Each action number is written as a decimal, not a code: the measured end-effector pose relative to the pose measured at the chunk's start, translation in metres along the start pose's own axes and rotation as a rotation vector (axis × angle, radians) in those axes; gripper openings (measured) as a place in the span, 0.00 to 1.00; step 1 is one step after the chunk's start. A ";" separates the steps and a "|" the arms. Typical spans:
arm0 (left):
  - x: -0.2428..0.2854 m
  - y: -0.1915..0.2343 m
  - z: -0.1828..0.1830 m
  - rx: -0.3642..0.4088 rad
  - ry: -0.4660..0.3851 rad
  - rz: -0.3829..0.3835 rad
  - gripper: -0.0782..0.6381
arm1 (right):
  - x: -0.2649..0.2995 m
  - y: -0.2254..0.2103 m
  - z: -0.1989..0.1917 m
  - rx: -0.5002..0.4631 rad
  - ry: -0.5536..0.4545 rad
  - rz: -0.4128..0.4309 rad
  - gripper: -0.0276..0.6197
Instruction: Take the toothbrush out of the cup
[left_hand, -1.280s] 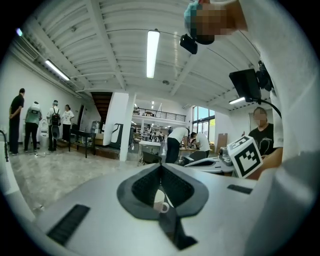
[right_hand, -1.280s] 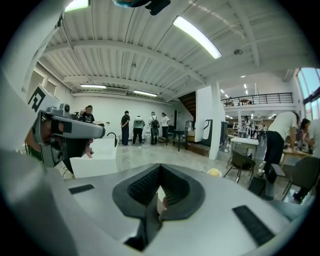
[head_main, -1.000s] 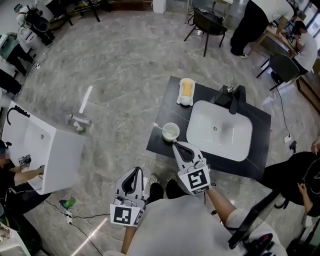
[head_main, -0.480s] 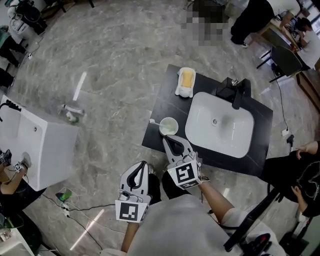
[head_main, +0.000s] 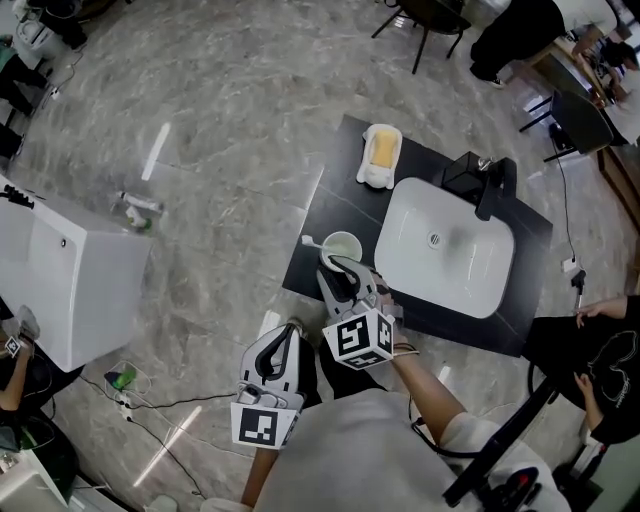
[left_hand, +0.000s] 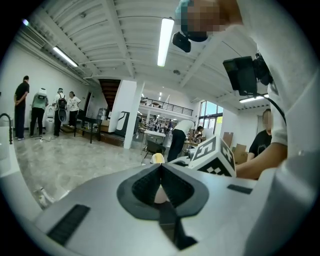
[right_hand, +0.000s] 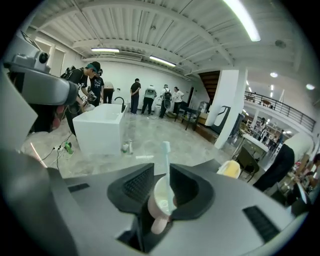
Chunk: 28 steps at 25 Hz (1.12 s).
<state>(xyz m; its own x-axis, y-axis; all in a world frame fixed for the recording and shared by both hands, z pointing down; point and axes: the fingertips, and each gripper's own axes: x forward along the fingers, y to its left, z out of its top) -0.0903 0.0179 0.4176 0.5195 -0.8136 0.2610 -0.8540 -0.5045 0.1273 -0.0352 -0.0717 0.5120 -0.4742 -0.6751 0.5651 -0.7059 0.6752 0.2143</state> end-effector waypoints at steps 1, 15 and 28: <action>0.000 0.001 0.001 0.001 0.000 0.004 0.11 | 0.002 -0.001 0.000 -0.003 0.008 -0.006 0.21; -0.014 0.016 0.003 -0.020 -0.001 0.044 0.11 | 0.037 -0.009 -0.007 -0.105 0.117 -0.015 0.23; -0.018 0.025 0.001 -0.044 0.006 0.059 0.11 | 0.040 -0.020 -0.007 -0.123 0.093 -0.071 0.08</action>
<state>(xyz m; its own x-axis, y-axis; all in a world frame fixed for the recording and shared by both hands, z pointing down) -0.1207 0.0201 0.4150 0.4682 -0.8397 0.2752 -0.8836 -0.4424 0.1536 -0.0371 -0.1102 0.5359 -0.3711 -0.6957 0.6151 -0.6634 0.6621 0.3487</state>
